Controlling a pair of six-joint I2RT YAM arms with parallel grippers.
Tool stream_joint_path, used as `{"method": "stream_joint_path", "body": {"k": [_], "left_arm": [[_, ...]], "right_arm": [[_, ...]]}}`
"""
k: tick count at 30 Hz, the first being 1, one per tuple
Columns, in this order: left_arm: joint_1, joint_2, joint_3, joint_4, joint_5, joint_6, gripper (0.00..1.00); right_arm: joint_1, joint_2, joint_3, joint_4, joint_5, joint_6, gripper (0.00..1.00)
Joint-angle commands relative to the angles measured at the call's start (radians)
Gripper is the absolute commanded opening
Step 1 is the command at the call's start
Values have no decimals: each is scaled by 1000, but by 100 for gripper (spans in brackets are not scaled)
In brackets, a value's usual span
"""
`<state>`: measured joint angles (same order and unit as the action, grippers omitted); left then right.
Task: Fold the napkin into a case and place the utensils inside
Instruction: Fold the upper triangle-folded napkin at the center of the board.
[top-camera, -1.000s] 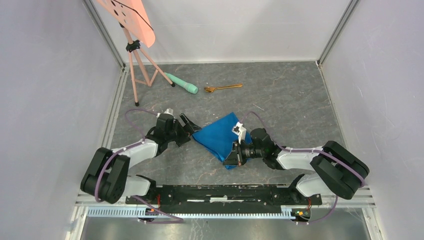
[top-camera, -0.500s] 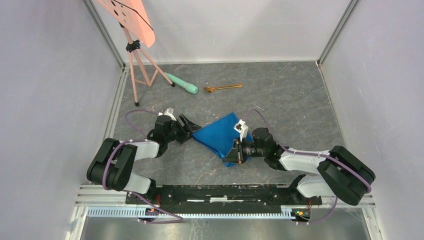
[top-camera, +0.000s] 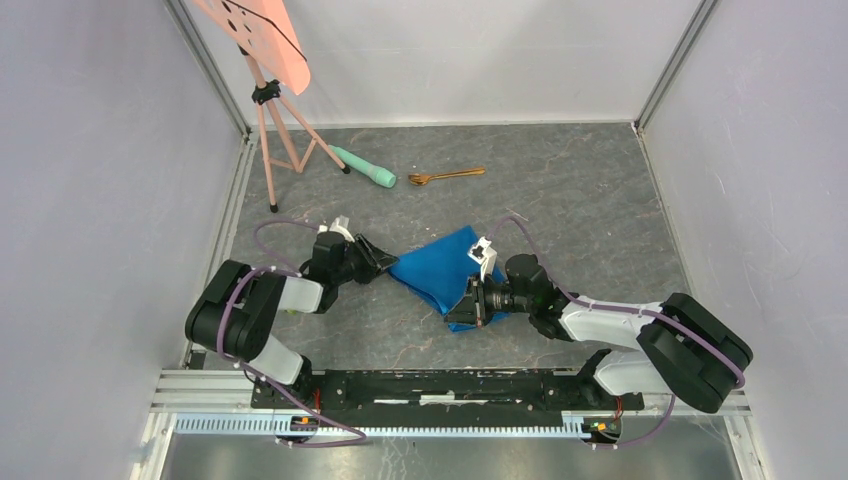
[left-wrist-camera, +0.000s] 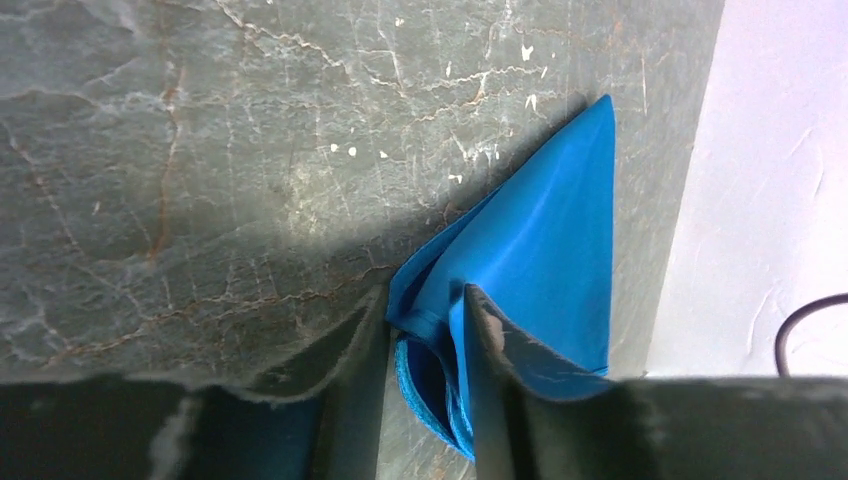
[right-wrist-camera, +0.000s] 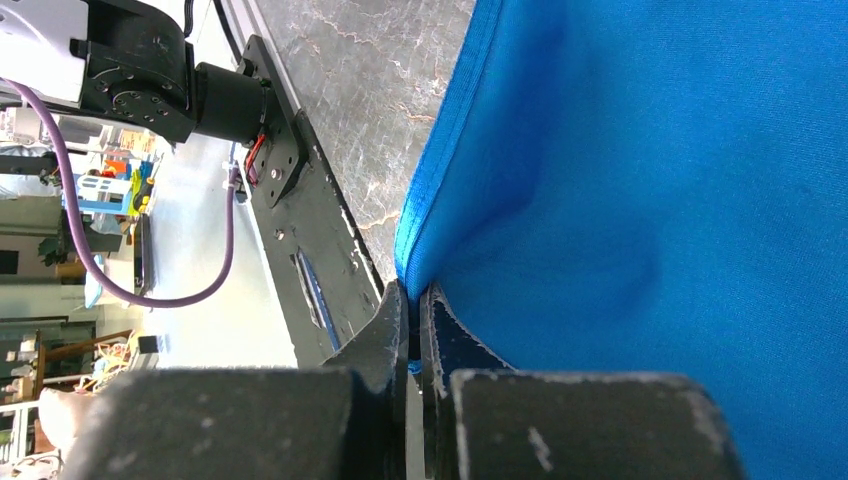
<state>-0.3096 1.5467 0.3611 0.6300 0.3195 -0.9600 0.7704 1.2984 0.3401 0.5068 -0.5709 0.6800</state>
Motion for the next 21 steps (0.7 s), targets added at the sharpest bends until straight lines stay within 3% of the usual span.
{"method": "stream_joint_path", "body": {"k": [1, 4, 10, 15, 21], "left_arm": [[2, -18, 16, -39, -29, 53, 28], [4, -96, 56, -182, -83, 115, 19], [10, -287, 170, -638, -178, 220, 4], [10, -345, 294, -1020, -310, 233, 2], [-39, -284, 459, -1254, -537, 136, 2]], "right_arm": [[9, -14, 1, 47, -8, -14, 0], [35, -2, -10, 38, -11, -46, 0], [150, 67, -15, 119, -20, -40, 0], [202, 131, -54, 328, -44, 55, 0], [183, 196, -114, 539, -79, 181, 1]]}}
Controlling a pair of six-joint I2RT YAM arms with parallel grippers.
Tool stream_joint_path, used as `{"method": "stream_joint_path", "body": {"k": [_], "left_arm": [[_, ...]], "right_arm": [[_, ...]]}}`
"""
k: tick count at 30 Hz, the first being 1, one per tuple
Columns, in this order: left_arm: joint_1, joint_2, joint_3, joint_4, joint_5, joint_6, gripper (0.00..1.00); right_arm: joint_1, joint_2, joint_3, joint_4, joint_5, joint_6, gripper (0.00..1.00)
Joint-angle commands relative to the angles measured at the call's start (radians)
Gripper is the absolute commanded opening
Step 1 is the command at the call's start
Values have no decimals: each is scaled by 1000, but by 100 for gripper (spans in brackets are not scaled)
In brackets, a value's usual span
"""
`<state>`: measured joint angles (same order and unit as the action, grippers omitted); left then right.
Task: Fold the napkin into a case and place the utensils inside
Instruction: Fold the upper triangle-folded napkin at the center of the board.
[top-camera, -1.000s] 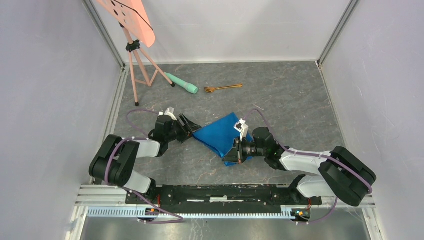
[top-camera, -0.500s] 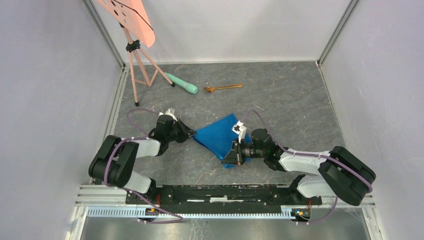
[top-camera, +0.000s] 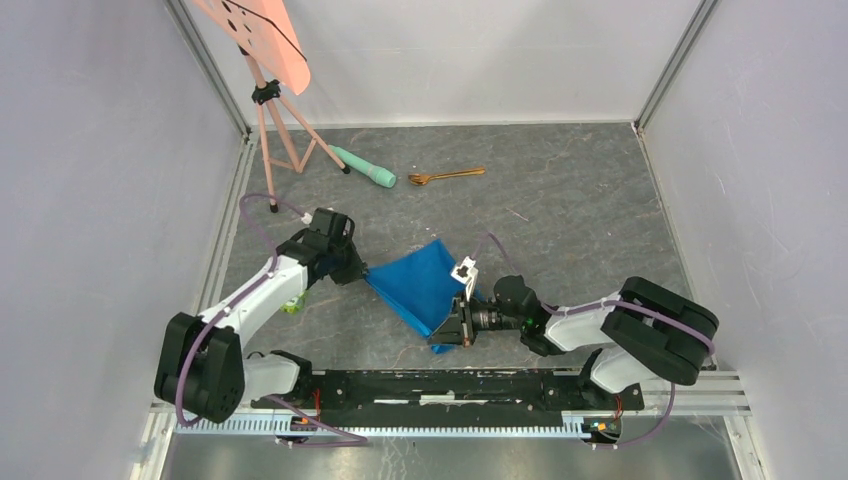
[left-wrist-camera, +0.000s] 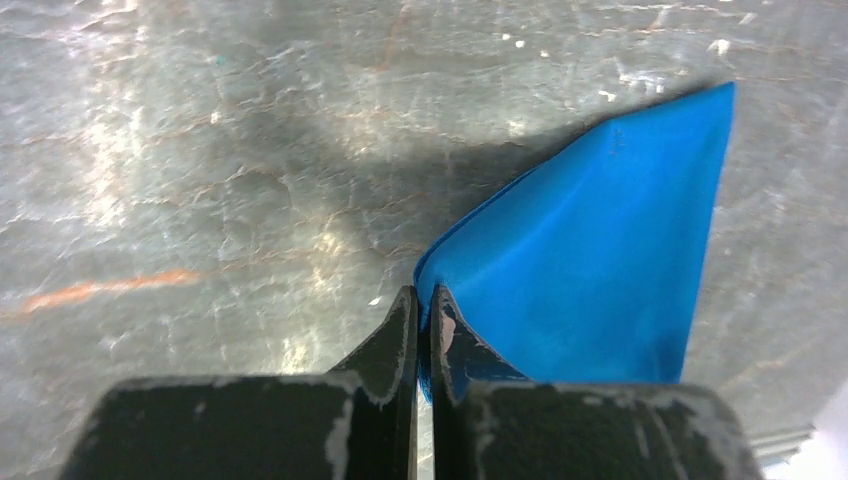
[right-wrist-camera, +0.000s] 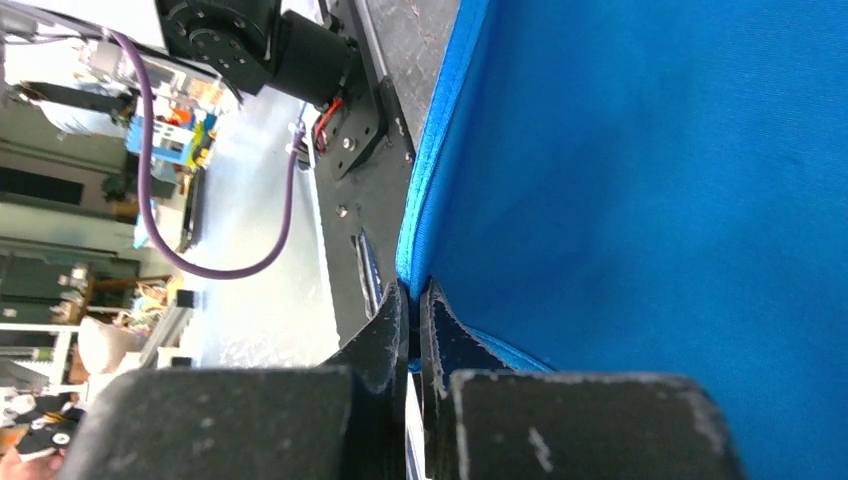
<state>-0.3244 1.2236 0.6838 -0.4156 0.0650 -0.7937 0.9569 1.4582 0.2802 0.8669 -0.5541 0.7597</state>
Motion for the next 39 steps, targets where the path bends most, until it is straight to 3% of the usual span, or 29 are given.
{"method": "stream_joint_path", "body": {"k": [1, 10, 17, 22, 30, 39], "left_arm": [[-51, 63, 178, -251, -334, -56, 2], [-232, 422, 541, -614, -600, -305, 2], [-308, 635, 811, -845, -698, -437, 2], [-322, 676, 862, -860, -685, -470, 2], [-374, 792, 1076, -1057, -690, -589, 2], [-394, 969, 1246, -1049, -678, -554, 2]], "right_arm": [[-14, 45, -65, 197, -105, 114, 1], [-78, 67, -109, 254, -145, 138, 1], [-114, 74, -138, 248, -166, 125, 1], [-119, 56, -136, 173, -164, 79, 1], [-121, 30, -138, 59, -148, -29, 0], [-139, 21, -163, 31, -116, -73, 1]]}}
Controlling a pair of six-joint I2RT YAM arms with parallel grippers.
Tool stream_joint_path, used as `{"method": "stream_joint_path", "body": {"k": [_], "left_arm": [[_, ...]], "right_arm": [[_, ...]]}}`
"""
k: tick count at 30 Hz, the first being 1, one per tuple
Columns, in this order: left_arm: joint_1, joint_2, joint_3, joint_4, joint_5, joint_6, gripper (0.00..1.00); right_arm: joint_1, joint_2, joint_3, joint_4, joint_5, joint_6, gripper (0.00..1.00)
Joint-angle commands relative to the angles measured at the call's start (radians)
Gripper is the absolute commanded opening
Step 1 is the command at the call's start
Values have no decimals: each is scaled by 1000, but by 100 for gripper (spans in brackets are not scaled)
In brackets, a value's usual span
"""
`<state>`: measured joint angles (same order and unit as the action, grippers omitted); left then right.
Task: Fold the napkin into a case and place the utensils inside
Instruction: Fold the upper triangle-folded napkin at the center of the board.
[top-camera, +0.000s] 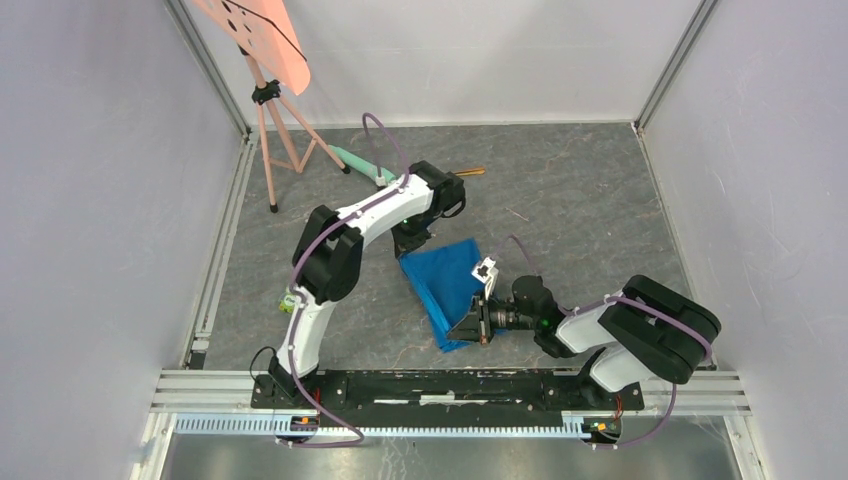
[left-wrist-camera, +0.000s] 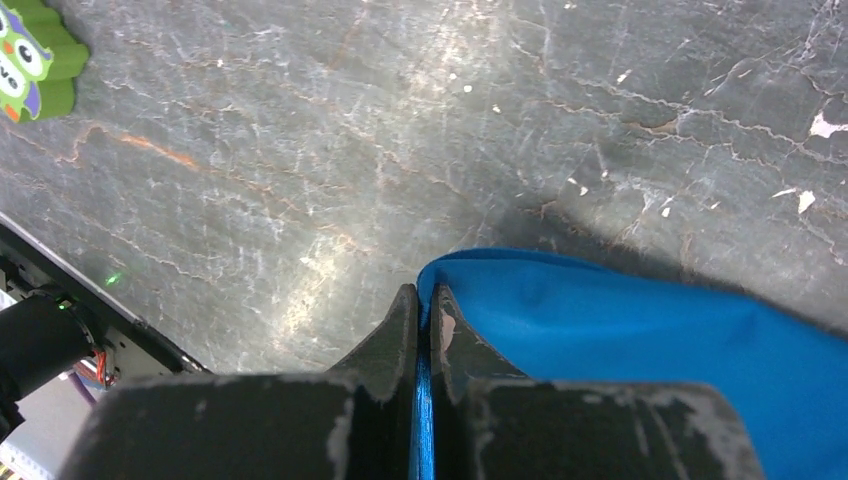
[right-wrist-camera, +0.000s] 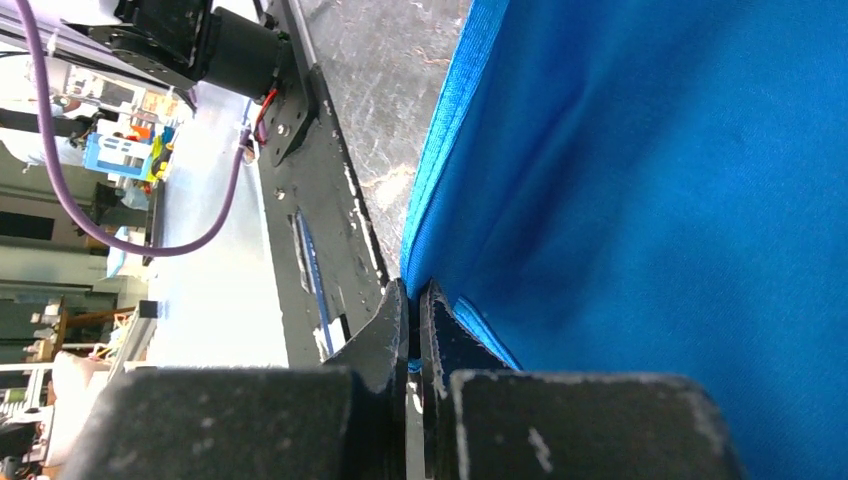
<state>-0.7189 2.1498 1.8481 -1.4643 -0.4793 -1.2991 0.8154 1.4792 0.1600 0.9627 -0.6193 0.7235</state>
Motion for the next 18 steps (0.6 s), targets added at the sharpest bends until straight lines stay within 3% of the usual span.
{"method": "stream_joint_path", "body": {"k": [1, 6, 11, 18], "left_arm": [[-5, 62, 102, 0, -133, -39, 2], [-20, 103, 138, -49, -142, -41, 2], [-18, -24, -10, 94, -142, 79, 2], [38, -196, -184, 124, -148, 161, 2]], "right_arm": [[-1, -2, -45, -69, -44, -41, 0], [-14, -26, -28, -157, -6, -107, 1], [-10, -106, 21, -350, 66, -227, 1], [99, -53, 107, -331, 54, -189, 0]]}}
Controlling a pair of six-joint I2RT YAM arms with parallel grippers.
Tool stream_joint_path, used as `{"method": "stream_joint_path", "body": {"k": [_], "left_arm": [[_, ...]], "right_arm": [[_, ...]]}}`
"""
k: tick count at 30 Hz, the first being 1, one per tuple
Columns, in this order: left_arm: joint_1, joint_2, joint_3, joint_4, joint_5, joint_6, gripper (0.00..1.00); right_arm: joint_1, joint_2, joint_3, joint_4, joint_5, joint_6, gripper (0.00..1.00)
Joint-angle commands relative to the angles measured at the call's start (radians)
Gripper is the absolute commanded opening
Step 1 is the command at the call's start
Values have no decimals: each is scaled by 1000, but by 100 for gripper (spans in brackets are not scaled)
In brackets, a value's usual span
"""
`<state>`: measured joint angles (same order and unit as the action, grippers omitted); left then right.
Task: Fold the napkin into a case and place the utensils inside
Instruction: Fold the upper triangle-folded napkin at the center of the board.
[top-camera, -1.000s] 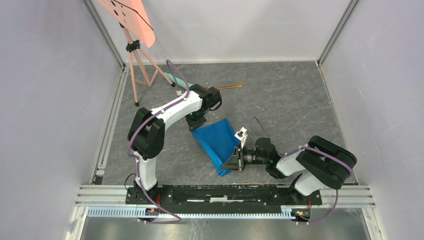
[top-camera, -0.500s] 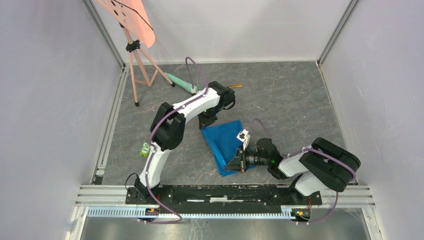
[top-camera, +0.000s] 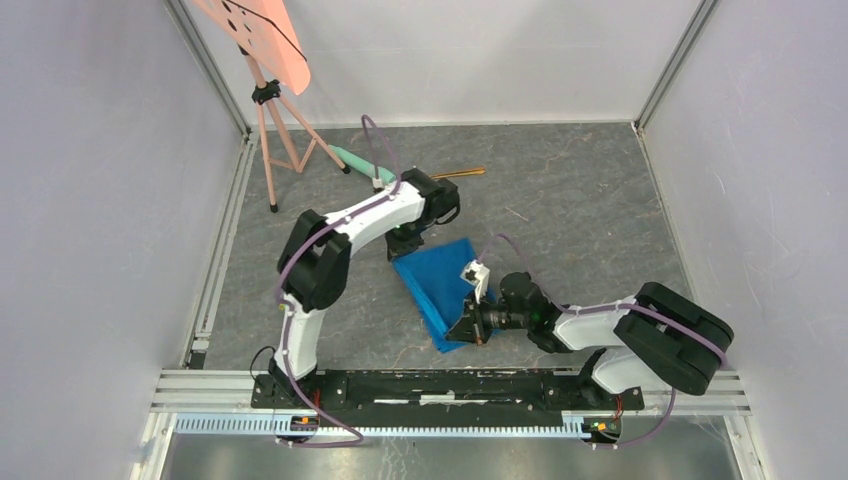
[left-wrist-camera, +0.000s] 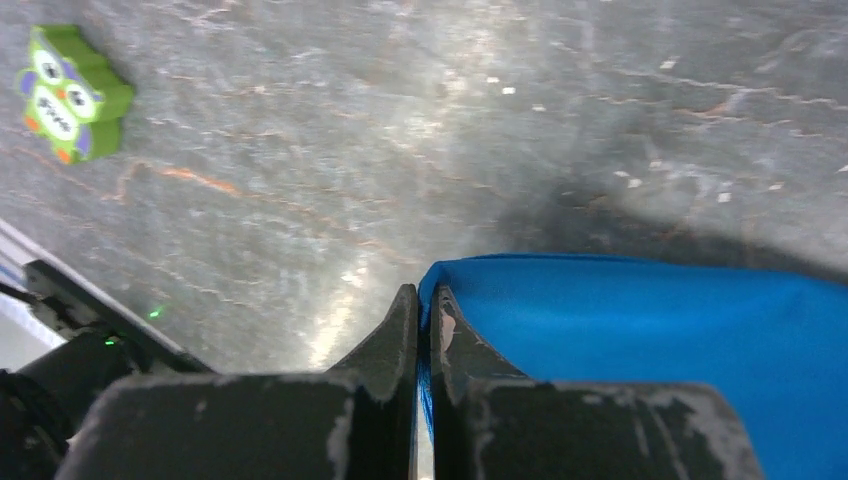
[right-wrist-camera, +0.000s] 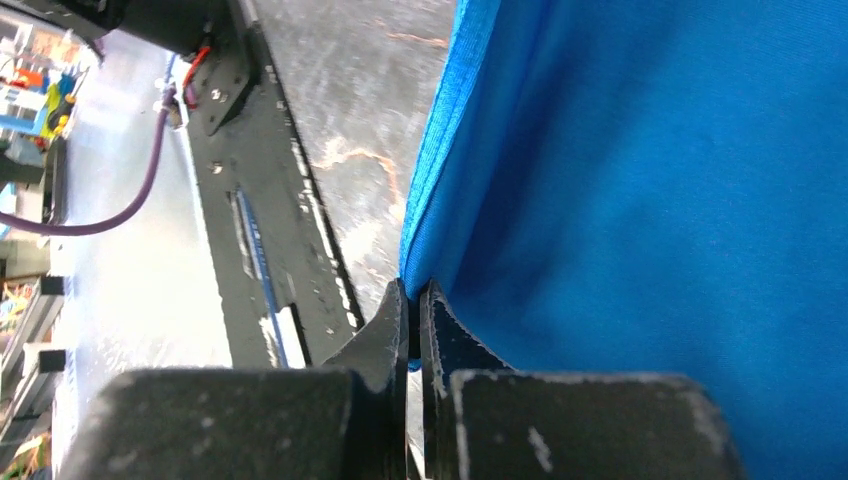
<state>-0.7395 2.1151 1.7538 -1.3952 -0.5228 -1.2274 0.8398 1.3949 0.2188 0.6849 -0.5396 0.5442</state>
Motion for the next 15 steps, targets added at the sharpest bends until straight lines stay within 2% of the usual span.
{"method": "stream_joint_path", "body": {"k": [1, 4, 8, 11, 15], "left_arm": [[69, -189, -134, 70, -100, 106, 2], [103, -270, -241, 97, -98, 131, 2], [120, -322, -292, 41, -142, 87, 2], [113, -291, -256, 16, -125, 28, 2], [96, -161, -125, -38, -104, -84, 2]], "right_arm": [[93, 48, 63, -42, -25, -1, 1], [131, 88, 104, -10, -37, 32, 0], [147, 128, 110, 111, -88, 116, 0], [145, 138, 94, 164, -106, 150, 1], [111, 158, 52, 236, -138, 184, 1]]}}
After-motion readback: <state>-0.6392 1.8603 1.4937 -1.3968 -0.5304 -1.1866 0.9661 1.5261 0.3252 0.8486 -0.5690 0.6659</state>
